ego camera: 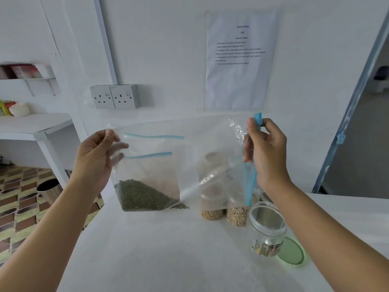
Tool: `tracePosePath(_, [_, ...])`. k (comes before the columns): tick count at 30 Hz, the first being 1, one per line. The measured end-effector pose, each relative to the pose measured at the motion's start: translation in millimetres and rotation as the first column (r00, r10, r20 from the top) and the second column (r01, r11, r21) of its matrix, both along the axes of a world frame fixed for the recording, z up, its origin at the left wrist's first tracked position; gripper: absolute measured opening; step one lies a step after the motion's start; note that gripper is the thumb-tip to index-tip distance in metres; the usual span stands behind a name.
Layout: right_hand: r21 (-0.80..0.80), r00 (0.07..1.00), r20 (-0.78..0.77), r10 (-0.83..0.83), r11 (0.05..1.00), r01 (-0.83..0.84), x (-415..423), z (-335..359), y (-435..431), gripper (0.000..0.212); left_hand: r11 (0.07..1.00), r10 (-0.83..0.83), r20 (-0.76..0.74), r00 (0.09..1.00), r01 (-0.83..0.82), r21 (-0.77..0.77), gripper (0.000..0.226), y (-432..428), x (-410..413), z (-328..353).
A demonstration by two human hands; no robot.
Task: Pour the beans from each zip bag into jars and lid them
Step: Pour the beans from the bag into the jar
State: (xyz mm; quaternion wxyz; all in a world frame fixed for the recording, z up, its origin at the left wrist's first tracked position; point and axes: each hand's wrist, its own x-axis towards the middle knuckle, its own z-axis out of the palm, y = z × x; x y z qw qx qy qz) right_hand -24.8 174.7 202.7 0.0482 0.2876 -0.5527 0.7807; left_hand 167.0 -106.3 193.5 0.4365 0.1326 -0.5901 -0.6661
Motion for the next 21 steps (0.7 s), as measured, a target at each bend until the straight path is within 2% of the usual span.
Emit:
tracePosePath(11, [-0.053, 0.996, 0.052, -0.069, 0.996, 0.072, -1.4, 13.4, 26.6, 0.028, 0.993, -0.026, 0.007, 1.000, 0.027, -0.111, 0.017, 14.4, -18.4, 36.4])
tracePosePath(21, [-0.113, 0.987, 0.157, -0.046, 0.991, 0.064, -3.1, 14.8, 56.3, 0.027, 0.979, -0.098, 0.007, 0.995, 0.098, -0.178, 0.011, 33.2, -25.5, 52.7])
